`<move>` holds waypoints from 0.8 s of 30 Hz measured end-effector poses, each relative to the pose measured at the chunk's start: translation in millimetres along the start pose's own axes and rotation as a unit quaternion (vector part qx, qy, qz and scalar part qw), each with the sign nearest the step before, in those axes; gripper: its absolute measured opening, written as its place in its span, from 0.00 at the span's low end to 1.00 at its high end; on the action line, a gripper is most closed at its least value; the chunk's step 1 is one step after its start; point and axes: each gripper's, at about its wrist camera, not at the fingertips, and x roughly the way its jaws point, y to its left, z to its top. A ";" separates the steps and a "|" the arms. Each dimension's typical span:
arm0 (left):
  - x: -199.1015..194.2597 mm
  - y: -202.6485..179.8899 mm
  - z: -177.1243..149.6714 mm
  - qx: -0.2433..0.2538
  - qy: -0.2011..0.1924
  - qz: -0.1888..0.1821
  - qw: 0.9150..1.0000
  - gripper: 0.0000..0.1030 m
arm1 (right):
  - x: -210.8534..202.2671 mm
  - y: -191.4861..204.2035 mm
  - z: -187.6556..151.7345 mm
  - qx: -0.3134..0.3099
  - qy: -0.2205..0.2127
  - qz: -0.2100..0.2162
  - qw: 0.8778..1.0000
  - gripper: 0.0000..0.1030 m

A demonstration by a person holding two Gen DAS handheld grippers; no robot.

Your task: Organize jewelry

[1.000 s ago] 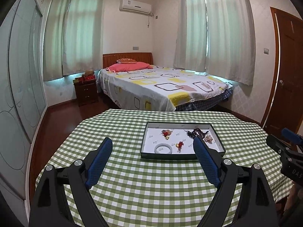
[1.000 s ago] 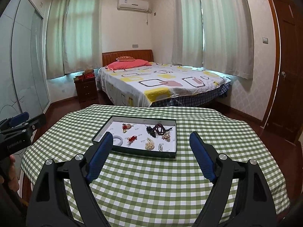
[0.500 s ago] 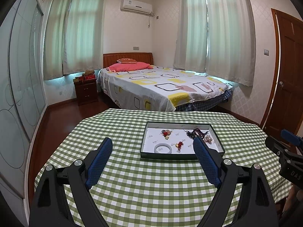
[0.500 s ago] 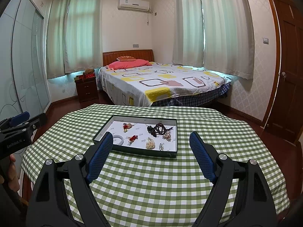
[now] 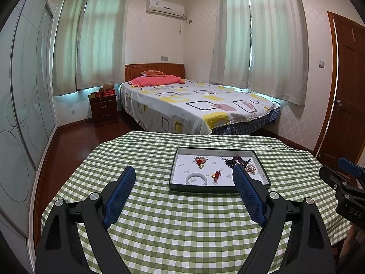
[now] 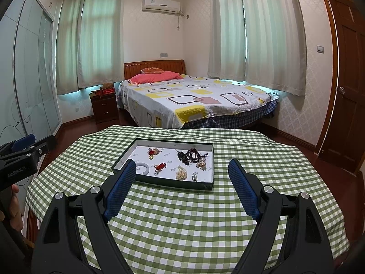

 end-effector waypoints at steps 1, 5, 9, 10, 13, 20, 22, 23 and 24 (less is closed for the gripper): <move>0.1 -0.1 0.0 0.000 0.000 0.000 1.000 0.82 | 0.1 -0.2 -0.1 0.001 0.000 0.000 1.000 0.79; 0.1 -0.3 0.0 -0.001 0.000 0.000 1.000 0.82 | -0.3 0.4 -0.1 0.000 0.000 0.000 1.000 0.79; 0.2 0.6 0.2 -0.001 -0.002 0.000 1.000 0.82 | 0.1 0.1 -0.2 0.000 0.000 0.000 1.000 0.79; 0.2 0.2 0.2 -0.001 -0.002 0.003 1.000 0.82 | 0.0 0.3 -0.2 0.000 0.000 0.000 1.000 0.79; -0.5 -0.9 0.4 0.001 -0.005 0.006 1.000 0.82 | 0.0 0.3 -0.2 0.000 0.000 0.000 1.000 0.79; -1.2 -2.2 1.0 0.005 -0.009 0.010 1.000 0.82 | 0.0 0.6 -0.3 0.000 0.000 0.000 1.000 0.79; -1.2 -2.2 1.1 0.008 -0.012 0.010 1.000 0.82 | 0.2 0.4 -0.5 0.000 0.001 0.000 1.000 0.79; -1.6 -2.5 1.3 0.010 -0.013 0.009 1.000 0.82 | 0.2 0.6 -0.6 0.000 0.002 0.000 1.000 0.79; -2.1 -2.2 1.5 0.010 -0.014 0.008 1.000 0.82 | 0.8 0.9 -0.7 0.000 0.002 0.000 1.000 0.79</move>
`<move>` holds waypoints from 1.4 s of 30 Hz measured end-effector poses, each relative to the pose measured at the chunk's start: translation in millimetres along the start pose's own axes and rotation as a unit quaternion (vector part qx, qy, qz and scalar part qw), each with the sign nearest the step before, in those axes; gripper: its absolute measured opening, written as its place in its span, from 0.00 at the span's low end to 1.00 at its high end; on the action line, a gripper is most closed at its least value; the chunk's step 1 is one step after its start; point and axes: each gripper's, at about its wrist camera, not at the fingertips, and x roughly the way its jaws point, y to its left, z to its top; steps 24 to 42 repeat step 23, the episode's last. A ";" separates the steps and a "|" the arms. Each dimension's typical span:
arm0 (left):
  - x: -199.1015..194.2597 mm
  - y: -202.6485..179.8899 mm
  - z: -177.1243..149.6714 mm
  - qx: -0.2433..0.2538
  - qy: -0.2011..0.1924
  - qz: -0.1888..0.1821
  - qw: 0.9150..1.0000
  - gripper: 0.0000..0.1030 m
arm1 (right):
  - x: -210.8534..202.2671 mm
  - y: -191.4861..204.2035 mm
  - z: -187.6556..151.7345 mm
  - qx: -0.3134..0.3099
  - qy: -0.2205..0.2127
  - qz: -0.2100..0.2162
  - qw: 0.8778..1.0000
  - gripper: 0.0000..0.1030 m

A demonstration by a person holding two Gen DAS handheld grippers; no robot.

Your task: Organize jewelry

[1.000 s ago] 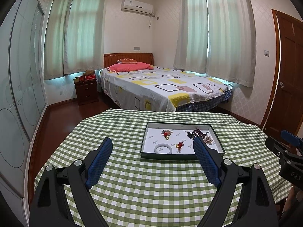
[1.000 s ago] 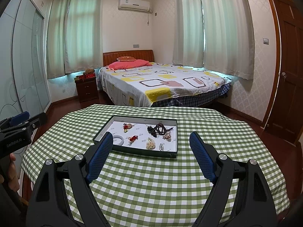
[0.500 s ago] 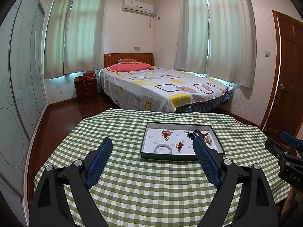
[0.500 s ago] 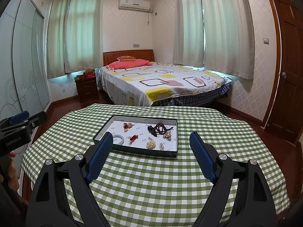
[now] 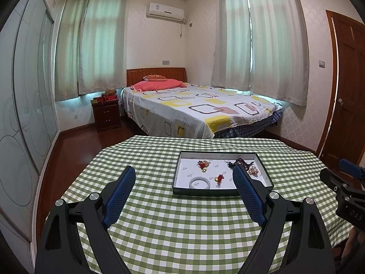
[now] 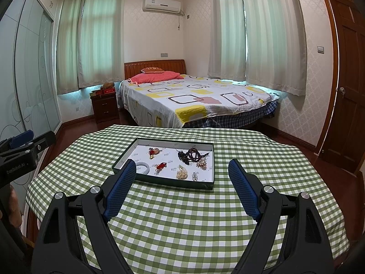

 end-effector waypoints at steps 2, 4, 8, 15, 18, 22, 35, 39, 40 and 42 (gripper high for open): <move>0.3 0.3 -0.3 -0.001 -0.001 0.002 1.000 0.82 | 0.0 1.1 -0.7 0.000 0.001 0.000 1.000 0.79; -0.6 0.2 -0.5 -0.001 -0.003 0.003 1.000 0.82 | 0.2 1.5 -1.2 0.000 0.002 0.001 1.000 0.79; -1.8 -0.1 -0.9 -0.002 -0.012 0.006 1.000 0.83 | 1.4 1.6 -2.4 0.000 0.003 0.001 1.000 0.79; 4.0 -1.1 -1.6 0.001 -0.008 -0.012 1.000 0.83 | 8.1 2.3 -5.3 0.000 0.009 0.002 1.000 0.79; 7.1 -1.9 -2.5 0.003 -0.010 -0.009 1.000 0.83 | 11.2 1.9 -6.5 0.001 0.012 0.002 1.000 0.79; 20.3 0.7 -4.8 0.003 0.005 -0.013 1.000 0.83 | 18.1 -3.1 -9.8 0.008 0.018 0.001 1.000 0.79; 26.7 3.2 -6.1 0.001 0.015 -0.012 1.000 0.83 | 20.5 -5.3 -11.0 0.011 0.019 0.002 1.000 0.80; 26.7 3.2 -6.1 0.001 0.015 -0.012 1.000 0.83 | 20.5 -5.3 -11.0 0.011 0.019 0.002 1.000 0.80; 26.7 3.2 -6.1 0.001 0.015 -0.012 1.000 0.83 | 20.5 -5.3 -11.0 0.011 0.019 0.002 1.000 0.80; 26.7 3.2 -6.1 0.001 0.015 -0.012 1.000 0.83 | 20.5 -5.3 -11.0 0.011 0.019 0.002 1.000 0.80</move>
